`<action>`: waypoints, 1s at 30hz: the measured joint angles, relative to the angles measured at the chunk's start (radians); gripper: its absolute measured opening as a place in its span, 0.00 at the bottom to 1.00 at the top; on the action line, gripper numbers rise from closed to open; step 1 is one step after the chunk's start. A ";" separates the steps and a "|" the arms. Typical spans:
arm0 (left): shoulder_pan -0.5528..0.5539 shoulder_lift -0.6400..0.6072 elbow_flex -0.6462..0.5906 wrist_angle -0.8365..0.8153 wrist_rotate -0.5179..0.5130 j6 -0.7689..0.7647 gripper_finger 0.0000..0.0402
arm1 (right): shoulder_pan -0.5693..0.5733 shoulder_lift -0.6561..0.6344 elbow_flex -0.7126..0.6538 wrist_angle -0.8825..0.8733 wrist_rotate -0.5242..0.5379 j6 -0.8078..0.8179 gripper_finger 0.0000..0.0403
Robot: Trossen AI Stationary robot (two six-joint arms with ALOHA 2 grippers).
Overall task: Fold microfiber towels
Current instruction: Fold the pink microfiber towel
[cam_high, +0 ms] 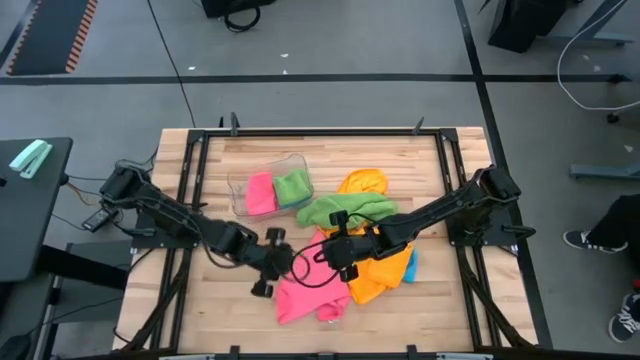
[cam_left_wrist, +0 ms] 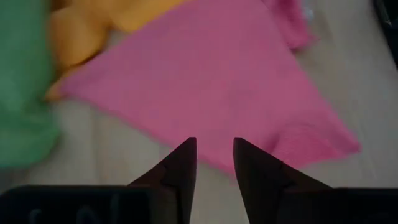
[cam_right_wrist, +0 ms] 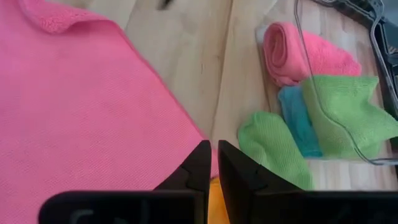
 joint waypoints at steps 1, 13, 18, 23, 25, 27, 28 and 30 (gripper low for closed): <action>-0.011 0.017 0.000 0.023 0.002 0.019 0.28 | 0.000 0.000 0.000 0.003 0.000 -0.002 0.09; -0.001 0.141 0.000 0.129 0.237 -0.034 0.26 | -0.004 0.000 -0.001 0.010 -0.060 0.029 0.09; 0.027 0.180 0.000 0.130 0.352 -0.033 0.31 | -0.004 0.001 -0.004 0.021 -0.102 0.051 0.09; 0.069 0.218 0.000 0.133 0.439 -0.027 0.35 | -0.004 0.002 -0.040 0.075 -0.135 0.072 0.09; 0.082 0.226 0.000 0.131 0.471 -0.021 0.36 | -0.004 0.002 -0.050 0.083 -0.135 0.086 0.09; 0.093 0.238 0.000 0.141 0.510 -0.021 0.37 | -0.004 0.002 -0.058 0.082 -0.136 0.098 0.09; 0.098 0.242 0.000 0.139 0.528 -0.021 0.37 | -0.004 0.002 -0.060 0.082 -0.136 0.100 0.09; 0.103 0.253 0.000 0.146 0.563 -0.021 0.37 | 0.001 0.002 -0.063 0.090 -0.136 0.103 0.09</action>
